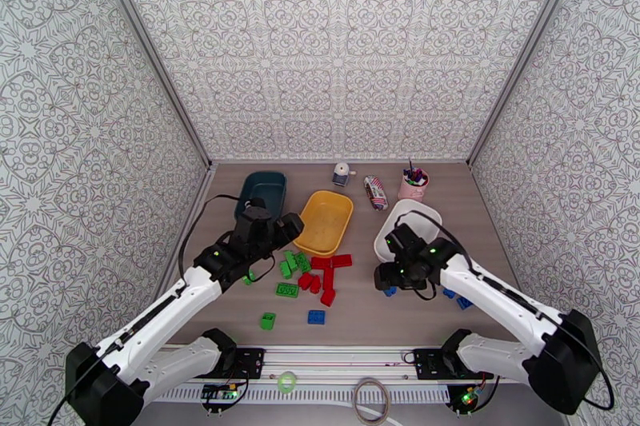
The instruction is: Sort the legos into containers by color
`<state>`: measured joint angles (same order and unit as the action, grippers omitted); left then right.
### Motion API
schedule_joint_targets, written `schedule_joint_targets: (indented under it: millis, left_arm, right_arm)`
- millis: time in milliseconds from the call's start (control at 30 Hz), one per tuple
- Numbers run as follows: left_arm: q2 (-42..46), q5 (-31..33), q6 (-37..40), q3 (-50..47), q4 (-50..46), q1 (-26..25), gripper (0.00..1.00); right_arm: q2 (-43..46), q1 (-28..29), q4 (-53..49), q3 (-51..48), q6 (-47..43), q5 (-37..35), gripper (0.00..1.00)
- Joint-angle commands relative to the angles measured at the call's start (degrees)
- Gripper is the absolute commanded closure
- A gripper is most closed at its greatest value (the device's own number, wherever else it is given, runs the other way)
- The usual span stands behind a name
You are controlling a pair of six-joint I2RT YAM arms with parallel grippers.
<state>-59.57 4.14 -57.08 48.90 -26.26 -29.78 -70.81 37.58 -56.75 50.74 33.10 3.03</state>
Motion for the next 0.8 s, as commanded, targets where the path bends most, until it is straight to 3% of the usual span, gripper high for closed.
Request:
schedule_joint_targets:
  millis: [0,267,533,767]
  left_arm:
    - [1.86,-0.91,-1.37,-0.97,-1.91,1.56,0.09]
    - [2.52,-2.72,-1.9,-2.15,-1.58,3.16,0.09]
    - [2.23,-3.04,-2.38,-2.11,-1.6,3.92,0.09]
    - [2.19,-3.08,-2.25,-1.01,-2.73,4.95,0.09]
  right_arm:
    - [-2.6,1.09,1.81,-0.78,-1.12,-1.78,0.26]
    - [-12.19,1.11,1.57,1.55,-1.6,-3.35,0.34]
    - [-17.29,1.07,4.31,3.28,-3.22,-3.74,0.36]
    - [-22.5,1.07,5.4,5.77,-4.31,-3.51,0.49]
